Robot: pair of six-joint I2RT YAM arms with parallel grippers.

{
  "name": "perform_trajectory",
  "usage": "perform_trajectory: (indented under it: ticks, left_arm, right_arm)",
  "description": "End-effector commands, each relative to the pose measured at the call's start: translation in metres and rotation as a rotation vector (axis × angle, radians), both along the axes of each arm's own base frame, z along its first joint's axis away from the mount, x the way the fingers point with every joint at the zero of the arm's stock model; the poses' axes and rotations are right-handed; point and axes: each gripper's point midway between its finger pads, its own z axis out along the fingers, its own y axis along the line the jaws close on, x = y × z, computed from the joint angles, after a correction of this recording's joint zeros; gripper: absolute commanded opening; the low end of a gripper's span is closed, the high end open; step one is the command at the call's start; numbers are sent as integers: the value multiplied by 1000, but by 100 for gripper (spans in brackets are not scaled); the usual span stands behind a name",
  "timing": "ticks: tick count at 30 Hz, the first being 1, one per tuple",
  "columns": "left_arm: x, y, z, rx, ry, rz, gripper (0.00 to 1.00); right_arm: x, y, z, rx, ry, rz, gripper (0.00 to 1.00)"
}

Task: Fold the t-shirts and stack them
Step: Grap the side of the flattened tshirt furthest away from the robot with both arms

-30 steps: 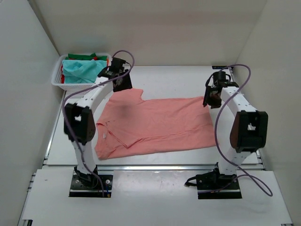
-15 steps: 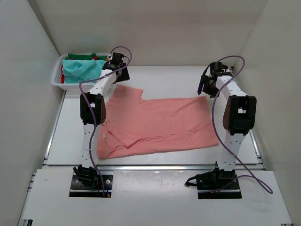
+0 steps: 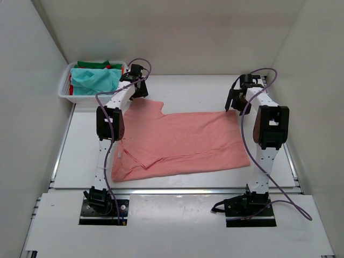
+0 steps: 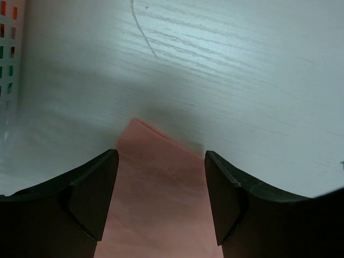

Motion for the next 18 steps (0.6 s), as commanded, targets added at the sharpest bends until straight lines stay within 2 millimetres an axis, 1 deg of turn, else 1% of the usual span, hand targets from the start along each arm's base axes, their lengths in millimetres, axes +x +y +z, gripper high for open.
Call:
perform_trajectory:
  ticks: [1, 2, 3, 4, 5, 6, 7, 8, 9, 10, 11, 12, 13, 14, 15, 16, 17, 18]
  left_arm:
    - [2, 6, 15, -18, -11, 19, 76]
    - [-1, 7, 14, -13, 1, 20, 74]
    - [-1, 5, 9, -28, 11, 16, 73]
    - [-3, 1, 7, -44, 22, 5, 69]
    - [-7, 3, 3, -46, 41, 5, 67]
    - [-10, -2, -1, -55, 57, -5, 66]
    - [-10, -5, -2, -57, 61, -12, 65]
    - [-11, -1, -4, -61, 65, -5, 66]
    - [-13, -8, -3, -68, 69, -13, 66]
    - [-13, -9, -6, -69, 75, -20, 62]
    - [-14, -10, -8, -70, 82, -21, 59]
    - [-13, -9, -9, -67, 81, -19, 46]
    - [-14, -12, -8, -72, 84, -33, 28]
    - [-13, -10, -9, -76, 84, -27, 18]
    - [-14, -9, -10, -78, 87, -25, 14]
    - [-13, -9, -8, -89, 84, -32, 5]
    - [-13, -10, -9, -96, 87, -37, 0]
    - [-12, -10, -8, -93, 82, -47, 0]
  right_arm:
    - [11, 8, 4, 36, -26, 4, 70]
    - [13, 7, 3, 41, -30, 2, 70]
    - [15, 6, 7, 38, -40, -2, 70]
    - [13, 8, 5, 39, -34, 5, 70]
    - [14, 6, 6, 41, -38, -2, 70]
    - [14, 8, 7, 42, -38, 6, 70]
    - [13, 5, 3, 43, -29, -6, 70]
    - [13, 3, 1, 40, -28, -6, 70]
    - [14, 6, 5, 45, -37, 0, 70]
    - [15, 4, 9, 48, -45, -4, 71]
    - [14, 4, 4, 52, -36, -9, 70]
    - [14, 5, 5, 49, -35, -3, 70]
    - [16, 4, 7, 52, -45, -6, 71]
    - [16, 2, 5, 51, -42, -11, 70]
    - [15, 1, 3, 55, -36, -12, 70]
    - [17, 1, 4, 58, -44, -12, 70]
    - [15, 2, 1, 62, -38, -13, 69]
    - [16, 0, 0, 61, -35, -17, 69]
